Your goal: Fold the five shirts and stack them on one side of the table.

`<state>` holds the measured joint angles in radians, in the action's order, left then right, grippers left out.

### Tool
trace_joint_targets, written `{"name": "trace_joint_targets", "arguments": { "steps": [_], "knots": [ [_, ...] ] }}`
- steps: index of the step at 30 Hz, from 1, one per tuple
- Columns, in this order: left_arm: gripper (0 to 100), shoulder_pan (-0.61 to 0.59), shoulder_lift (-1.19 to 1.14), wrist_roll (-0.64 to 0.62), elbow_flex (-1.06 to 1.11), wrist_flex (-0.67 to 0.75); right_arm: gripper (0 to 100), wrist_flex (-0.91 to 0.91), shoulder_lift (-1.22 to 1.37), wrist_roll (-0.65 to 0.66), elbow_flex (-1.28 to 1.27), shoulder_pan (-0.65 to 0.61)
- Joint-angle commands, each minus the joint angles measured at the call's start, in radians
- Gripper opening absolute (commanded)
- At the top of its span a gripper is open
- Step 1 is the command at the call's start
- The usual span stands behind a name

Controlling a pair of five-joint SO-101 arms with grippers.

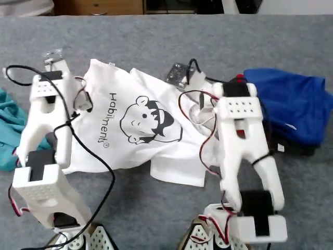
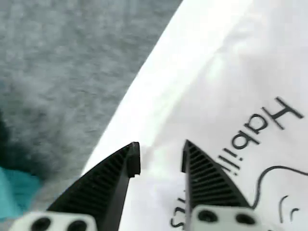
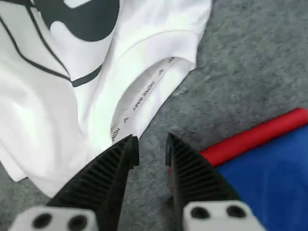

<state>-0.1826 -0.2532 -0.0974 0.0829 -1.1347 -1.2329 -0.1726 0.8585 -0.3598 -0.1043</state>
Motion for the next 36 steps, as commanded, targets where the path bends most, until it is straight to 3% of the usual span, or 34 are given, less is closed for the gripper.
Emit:
{"name": "trace_joint_targets", "arguments": {
  "steps": [1,5,9,15,22,27,36],
  "knots": [
    [9,0.051,-0.028,-0.038,0.037,0.097,10.8,0.023,-0.104,-0.012,0.001,0.005],
    [1,-0.002,-0.127,-0.037,0.044,0.144,10.5,0.026,-0.179,-0.018,-0.001,0.012],
    [2,-0.025,-0.173,-0.02,-0.044,-0.049,10.3,0.068,-0.193,-0.037,0.001,0.012],
    [2,-0.138,-0.252,0.146,-0.034,-0.226,4.2,0.198,-0.189,-0.103,0.001,-0.018],
    [2,-0.204,-0.056,0.331,0.212,-0.232,2.7,0.282,-0.03,-0.129,0.067,-0.147],
    [2,-0.164,0.24,0.427,0.471,-0.183,3.0,0.259,0.303,-0.218,0.378,-0.208],
    [2,-0.126,0.673,0.555,0.818,-0.161,3.0,-0.083,0.943,-0.264,1.311,-0.285]
  ]
}}
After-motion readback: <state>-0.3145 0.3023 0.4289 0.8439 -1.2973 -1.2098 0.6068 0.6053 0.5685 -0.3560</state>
